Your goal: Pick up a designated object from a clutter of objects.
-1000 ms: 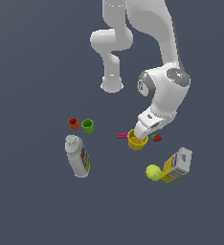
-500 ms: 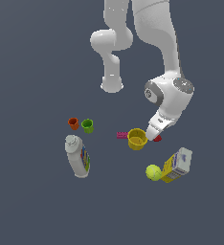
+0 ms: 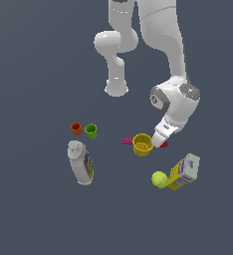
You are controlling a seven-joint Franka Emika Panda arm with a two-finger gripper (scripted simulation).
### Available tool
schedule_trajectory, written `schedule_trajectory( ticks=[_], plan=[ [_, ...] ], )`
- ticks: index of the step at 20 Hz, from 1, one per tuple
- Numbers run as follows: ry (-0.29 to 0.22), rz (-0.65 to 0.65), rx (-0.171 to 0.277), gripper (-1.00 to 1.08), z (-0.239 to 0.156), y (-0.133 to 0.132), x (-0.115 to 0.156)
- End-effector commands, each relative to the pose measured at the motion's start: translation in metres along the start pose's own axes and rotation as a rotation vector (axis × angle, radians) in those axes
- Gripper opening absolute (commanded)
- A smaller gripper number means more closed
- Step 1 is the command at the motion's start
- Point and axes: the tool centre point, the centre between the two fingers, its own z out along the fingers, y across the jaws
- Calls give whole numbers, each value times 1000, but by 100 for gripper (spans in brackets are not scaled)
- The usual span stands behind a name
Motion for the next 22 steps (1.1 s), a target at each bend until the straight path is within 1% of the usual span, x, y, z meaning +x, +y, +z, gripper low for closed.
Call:
schedule_trajectory(
  ticks=[1, 7, 12, 13, 22],
  plan=[
    [-1, -1, 0, 100, 10, -1, -1],
    [0, -3, 1, 100, 36, -1, -1],
    [0, -4, 1, 100, 42, -1, 0],
    [0, -4, 1, -100, 42, -1, 0],
    [0, -4, 1, -100, 42, -1, 0]
  ],
)
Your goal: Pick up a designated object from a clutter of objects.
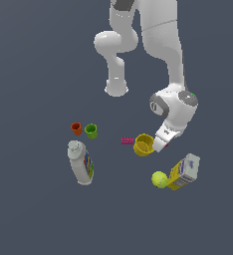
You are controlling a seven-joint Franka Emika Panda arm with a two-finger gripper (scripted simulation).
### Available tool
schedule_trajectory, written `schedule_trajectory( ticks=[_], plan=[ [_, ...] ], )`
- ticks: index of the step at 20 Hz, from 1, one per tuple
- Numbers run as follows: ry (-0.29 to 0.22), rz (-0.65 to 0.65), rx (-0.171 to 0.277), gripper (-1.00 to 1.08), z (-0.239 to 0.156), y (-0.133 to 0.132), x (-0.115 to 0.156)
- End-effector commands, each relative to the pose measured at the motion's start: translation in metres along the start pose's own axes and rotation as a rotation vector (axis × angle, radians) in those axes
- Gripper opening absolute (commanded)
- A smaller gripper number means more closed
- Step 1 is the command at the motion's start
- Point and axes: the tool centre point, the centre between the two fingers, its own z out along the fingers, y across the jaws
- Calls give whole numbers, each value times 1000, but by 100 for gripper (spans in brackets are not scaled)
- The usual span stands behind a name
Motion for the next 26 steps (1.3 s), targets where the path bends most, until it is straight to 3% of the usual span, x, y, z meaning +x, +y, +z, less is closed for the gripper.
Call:
schedule_trajectory(
  ticks=[1, 13, 26],
  plan=[
    [0, 0, 0, -100, 0, 0, 0],
    [-3, 0, 0, -100, -27, 21, -22],
    [-11, 2, 4, -100, -113, 85, -88]
  ],
)
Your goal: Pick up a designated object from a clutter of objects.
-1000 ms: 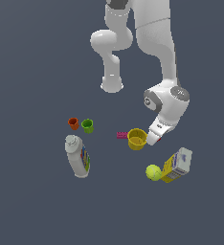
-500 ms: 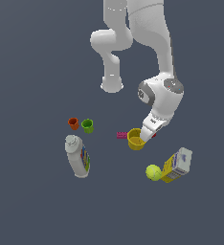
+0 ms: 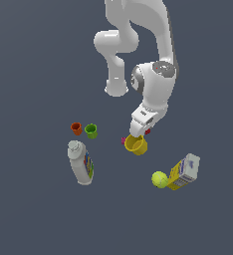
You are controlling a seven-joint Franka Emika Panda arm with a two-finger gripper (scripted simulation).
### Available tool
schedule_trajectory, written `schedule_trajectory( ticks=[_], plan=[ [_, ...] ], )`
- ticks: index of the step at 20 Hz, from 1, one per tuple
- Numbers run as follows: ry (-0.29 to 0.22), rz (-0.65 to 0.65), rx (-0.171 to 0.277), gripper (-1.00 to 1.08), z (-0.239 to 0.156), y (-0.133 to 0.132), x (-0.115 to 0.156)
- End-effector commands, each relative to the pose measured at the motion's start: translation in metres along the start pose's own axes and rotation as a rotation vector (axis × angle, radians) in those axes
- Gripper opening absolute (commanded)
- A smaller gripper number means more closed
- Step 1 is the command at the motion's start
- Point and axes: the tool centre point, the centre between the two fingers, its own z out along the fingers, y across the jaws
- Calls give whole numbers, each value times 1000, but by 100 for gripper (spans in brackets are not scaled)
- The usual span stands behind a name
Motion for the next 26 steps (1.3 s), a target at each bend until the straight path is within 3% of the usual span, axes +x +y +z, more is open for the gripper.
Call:
schedule_trajectory(
  ticks=[1, 18, 26],
  plan=[
    [0, 0, 2, -100, -20, 15, -16],
    [-12, 5, 9, -100, -164, 123, -123],
    [-19, 7, 8, -100, -215, 163, -158]
  ],
)
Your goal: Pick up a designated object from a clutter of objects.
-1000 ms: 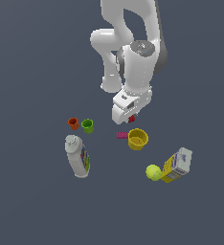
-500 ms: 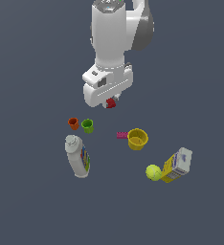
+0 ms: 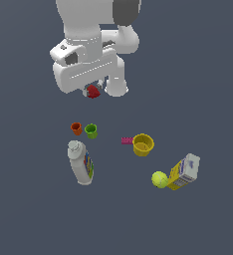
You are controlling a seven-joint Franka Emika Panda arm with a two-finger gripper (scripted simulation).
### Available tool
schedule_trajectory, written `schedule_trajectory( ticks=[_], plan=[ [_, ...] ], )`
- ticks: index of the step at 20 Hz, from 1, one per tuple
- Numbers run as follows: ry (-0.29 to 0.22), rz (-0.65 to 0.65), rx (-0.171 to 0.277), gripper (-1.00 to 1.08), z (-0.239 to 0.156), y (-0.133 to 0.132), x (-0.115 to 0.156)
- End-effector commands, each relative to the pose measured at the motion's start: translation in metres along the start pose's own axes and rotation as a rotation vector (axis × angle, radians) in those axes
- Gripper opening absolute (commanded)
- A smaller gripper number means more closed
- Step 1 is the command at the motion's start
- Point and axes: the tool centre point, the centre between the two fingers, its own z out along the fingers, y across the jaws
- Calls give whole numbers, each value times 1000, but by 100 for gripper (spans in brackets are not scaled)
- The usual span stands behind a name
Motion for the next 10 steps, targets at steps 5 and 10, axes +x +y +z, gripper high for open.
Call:
schedule_trajectory(
  ticks=[5, 10],
  plan=[
    [-4, 0, 0, -100, -25, 20, -17],
    [-5, -1, -1, -100, -30, 25, -19]
  ],
)
